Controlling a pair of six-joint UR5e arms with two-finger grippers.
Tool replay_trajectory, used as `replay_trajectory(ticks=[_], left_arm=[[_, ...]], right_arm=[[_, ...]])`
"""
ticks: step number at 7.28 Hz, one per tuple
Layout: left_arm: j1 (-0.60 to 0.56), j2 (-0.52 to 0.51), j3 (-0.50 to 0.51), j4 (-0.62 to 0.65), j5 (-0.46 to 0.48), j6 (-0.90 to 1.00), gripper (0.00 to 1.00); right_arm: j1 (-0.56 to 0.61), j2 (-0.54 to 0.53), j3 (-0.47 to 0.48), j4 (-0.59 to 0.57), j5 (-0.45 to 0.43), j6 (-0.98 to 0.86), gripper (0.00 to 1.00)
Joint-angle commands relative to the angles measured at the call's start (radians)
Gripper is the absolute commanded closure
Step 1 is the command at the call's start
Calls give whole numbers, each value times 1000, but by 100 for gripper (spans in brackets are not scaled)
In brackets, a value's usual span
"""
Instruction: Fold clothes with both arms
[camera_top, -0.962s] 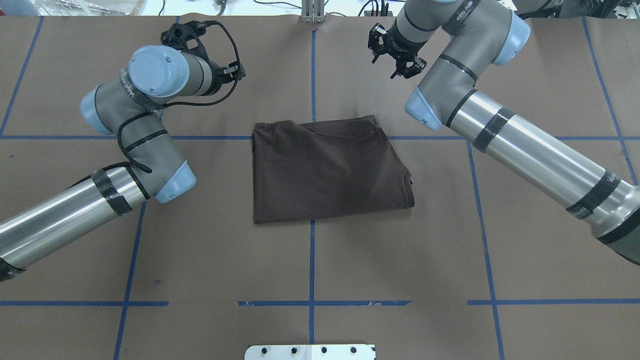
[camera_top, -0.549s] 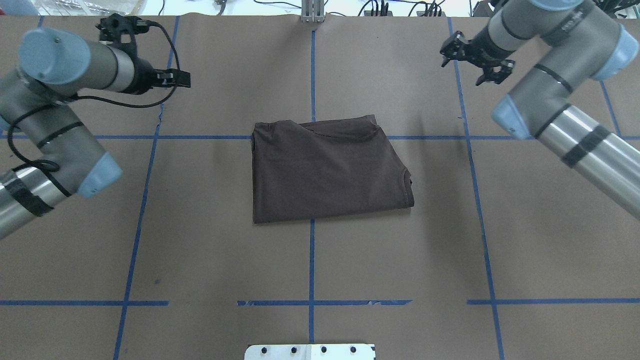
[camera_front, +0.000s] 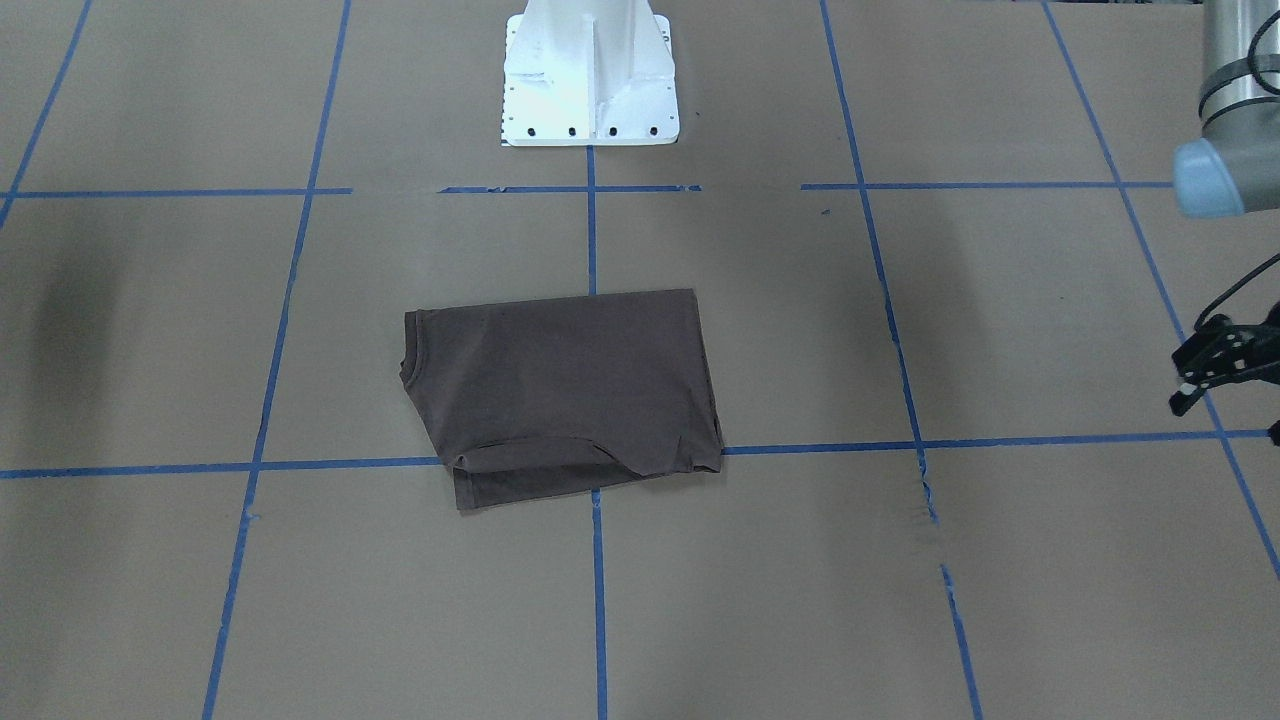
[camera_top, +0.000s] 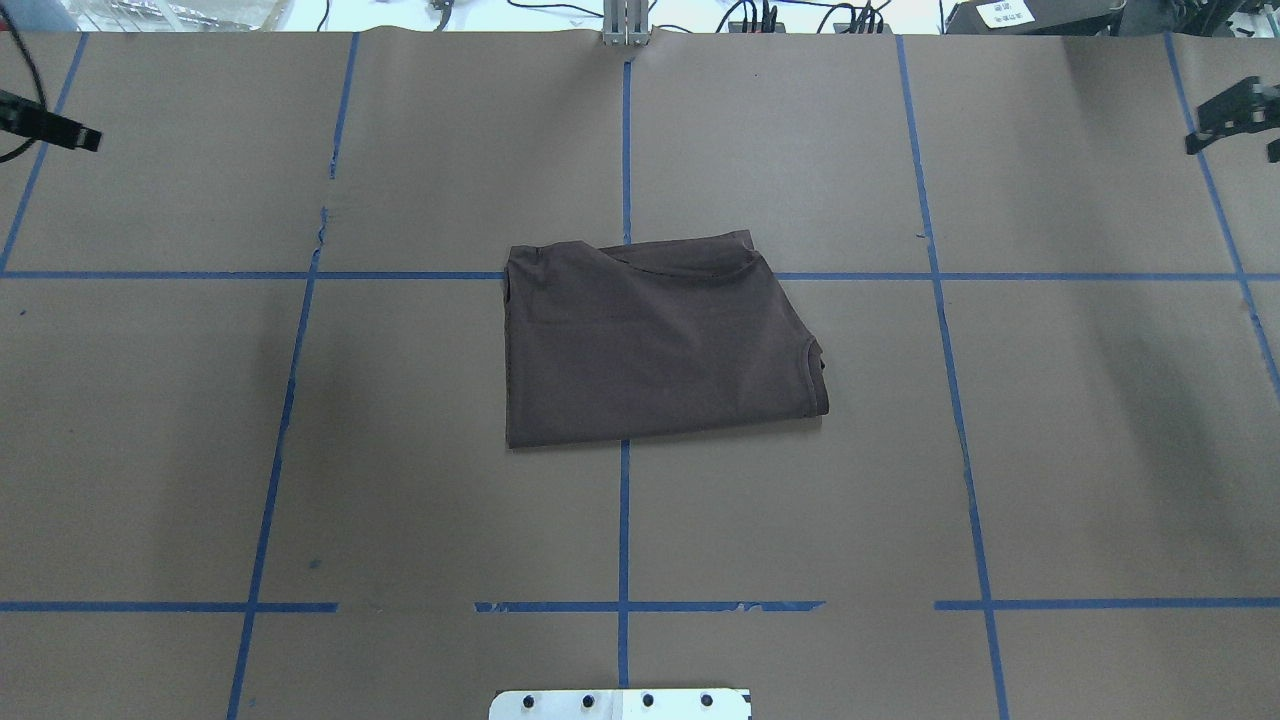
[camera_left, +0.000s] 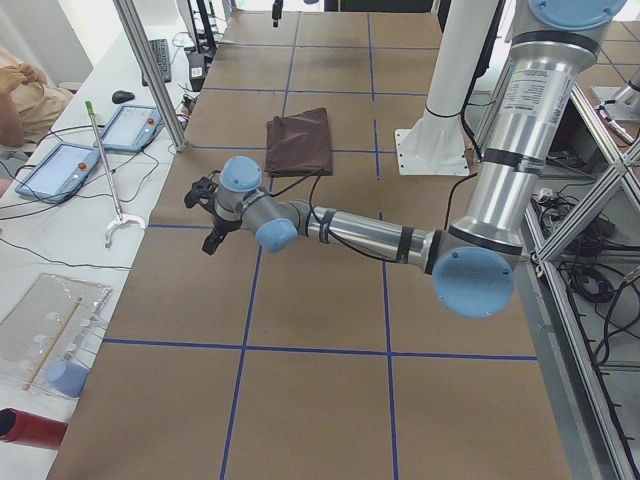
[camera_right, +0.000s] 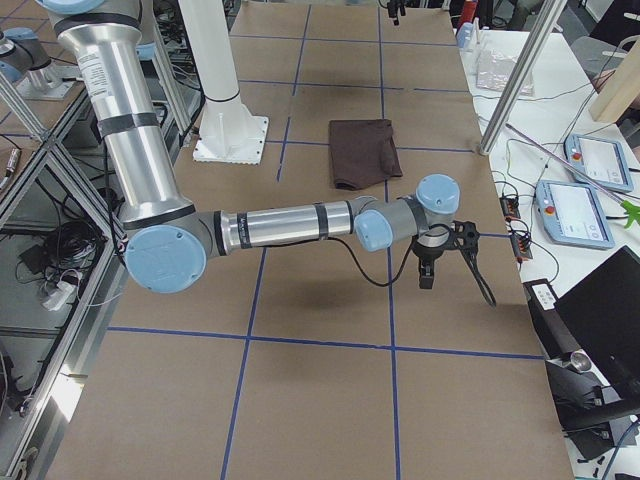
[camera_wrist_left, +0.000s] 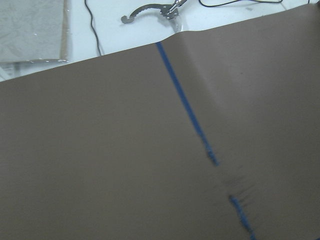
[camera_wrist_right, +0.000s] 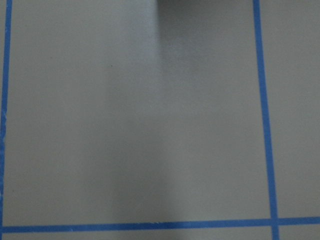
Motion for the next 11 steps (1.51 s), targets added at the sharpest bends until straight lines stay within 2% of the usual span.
replay_trajectory(ticks=[1,2,3,4,5,7,9,11], left_arm=[[-121,91,-12,171,-171,129,0],[-137,116,0,198,-170,151,0],[-147,162,-29,294,-149,154,0],[-225,226,-87,309,-136,166,0],[-233,245,-131,319,-97,220,0],[-240,245,-166,336,-57,274,0],[-241,250,-169,379,-58,272,0],[-234,266,-254,476,-56,274,0]], right_arm=[[52,-126,196,-237,26,-156,0],[49,-193,233,-253,12,-203,0],[48,-211,247,-252,-1,-204,0],[48,-235,249,-246,3,-204,0],[45,-237,249,-246,5,-199,0],[35,-237,243,-246,0,-204,0],[31,-246,241,-244,2,-207,0],[26,-248,241,-244,0,-205,0]])
